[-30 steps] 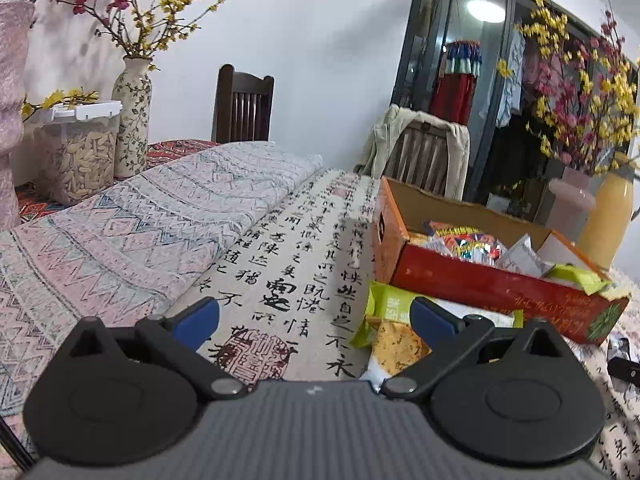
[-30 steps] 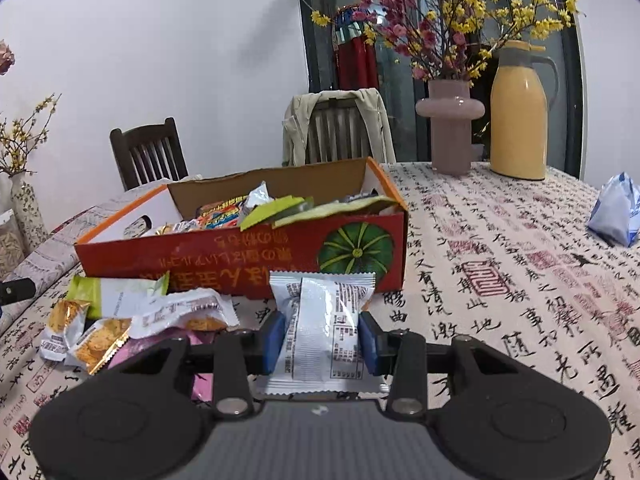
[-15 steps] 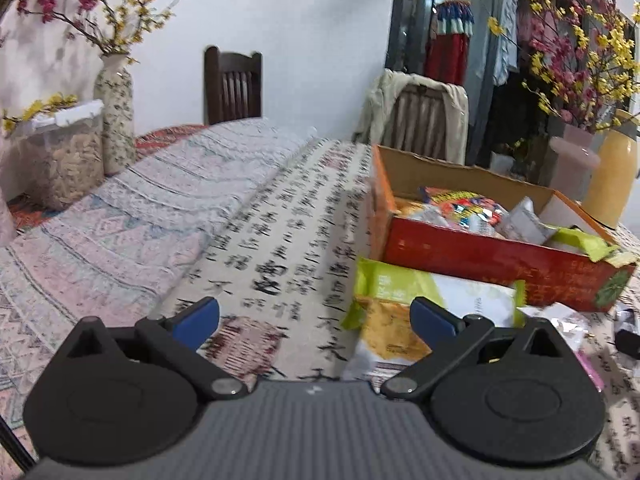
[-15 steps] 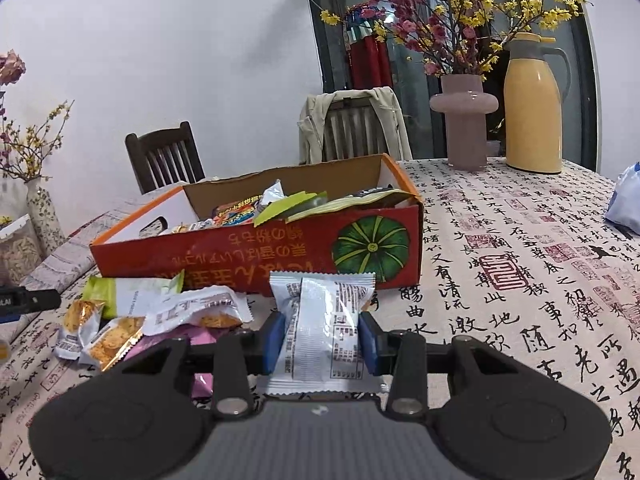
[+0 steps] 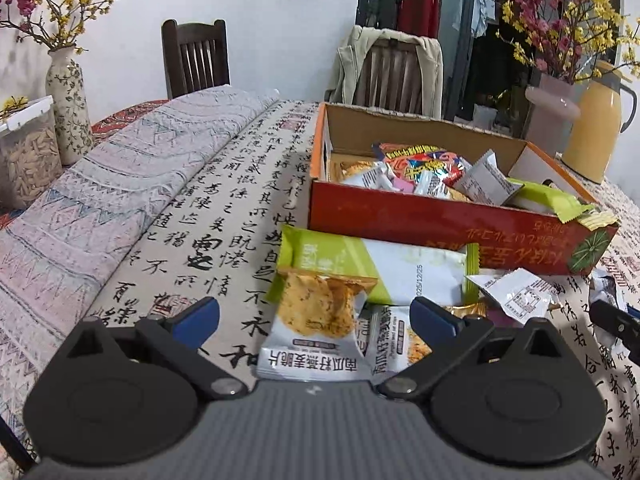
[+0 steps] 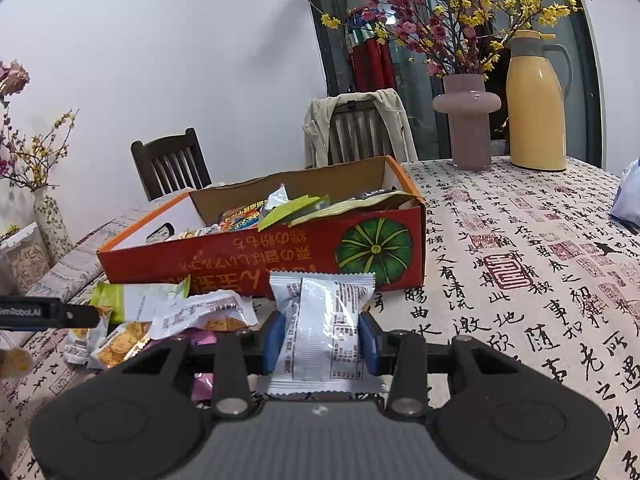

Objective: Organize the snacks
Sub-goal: 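Grasp the pumpkin-seed cracker packet with the left gripper while the right holds the white packet, then carry both packets over the box and open both grippers to drop them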

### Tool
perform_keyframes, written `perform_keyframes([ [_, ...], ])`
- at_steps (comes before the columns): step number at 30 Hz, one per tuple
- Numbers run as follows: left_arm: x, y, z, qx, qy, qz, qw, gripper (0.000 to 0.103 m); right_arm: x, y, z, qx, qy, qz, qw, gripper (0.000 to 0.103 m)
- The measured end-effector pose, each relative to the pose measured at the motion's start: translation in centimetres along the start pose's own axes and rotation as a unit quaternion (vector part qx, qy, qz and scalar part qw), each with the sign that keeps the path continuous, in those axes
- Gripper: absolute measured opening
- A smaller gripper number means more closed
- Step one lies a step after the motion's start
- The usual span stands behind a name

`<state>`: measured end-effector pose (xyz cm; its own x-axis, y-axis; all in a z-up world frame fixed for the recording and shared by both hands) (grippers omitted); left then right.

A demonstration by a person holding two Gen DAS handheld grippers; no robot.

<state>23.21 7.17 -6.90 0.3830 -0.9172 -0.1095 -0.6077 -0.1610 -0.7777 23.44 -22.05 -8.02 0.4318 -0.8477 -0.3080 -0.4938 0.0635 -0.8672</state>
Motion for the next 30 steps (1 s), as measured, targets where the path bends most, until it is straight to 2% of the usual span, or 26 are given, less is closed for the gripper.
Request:
perform_keyframes([
  [3,0.2,-0.2,0.6,-0.004,-0.009,0.001,1.0000,0.102,0.0,0.0,0.0,0.001,0.000,0.000,1.000,0.039],
  [6,0.2,-0.4,1.4,-0.015,-0.011,-0.003,0.9998,0.096,0.0,0.0,0.0,0.001,-0.001,0.000,1.000,0.039],
  [10,-0.2,0.2,2.5,-0.047,0.002,-0.022,0.9986,0.066,0.0,0.0,0.0,0.001,-0.003,0.001,1.000,0.039],
  [11,-0.3,0.2,2.4,-0.042,0.002,-0.024,0.9988,0.053,0.0,0.0,0.0,0.001,-0.004,0.001,1.000,0.039],
  [12,-0.4,0.3,2.2,-0.042,0.007,-0.026,0.9988,0.046,0.0,0.0,0.0,0.001,-0.004,0.001,1.000,0.039],
  [14,-0.5,0.3,1.9,-0.043,0.020,-0.033,0.9984,0.044,0.0,0.0,0.0,0.001,-0.005,0.001,1.000,0.039],
  [22,-1.2,-0.2,-0.1,-0.011,0.022,-0.034,0.9991,0.044,-0.2,-0.2,-0.5,0.017,-0.003,-0.007,1.000,0.039],
  [26,-0.5,-2.0,-1.7,0.016,0.037,-0.035,0.9986,0.044,-1.0,-0.5,-1.2,0.028,0.000,-0.026,0.999,0.039],
  [30,1.2,-4.5,-3.1,0.048,0.056,-0.030,0.9968,0.044,-2.4,-2.4,-2.4,0.053,-0.012,-0.034,0.998,0.039],
])
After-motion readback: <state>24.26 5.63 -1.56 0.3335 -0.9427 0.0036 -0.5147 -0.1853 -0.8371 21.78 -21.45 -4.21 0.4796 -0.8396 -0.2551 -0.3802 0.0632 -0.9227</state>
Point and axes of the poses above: each gripper's, at about its wrist camera, not at the fingertips, and z roughly the way its jaws point, x to its right, y to its underside, the point moved 9 cm from there along z, roughly the way its jaws point, and after that the axes turned 14 degrees about -y, right-handed, at the moved point
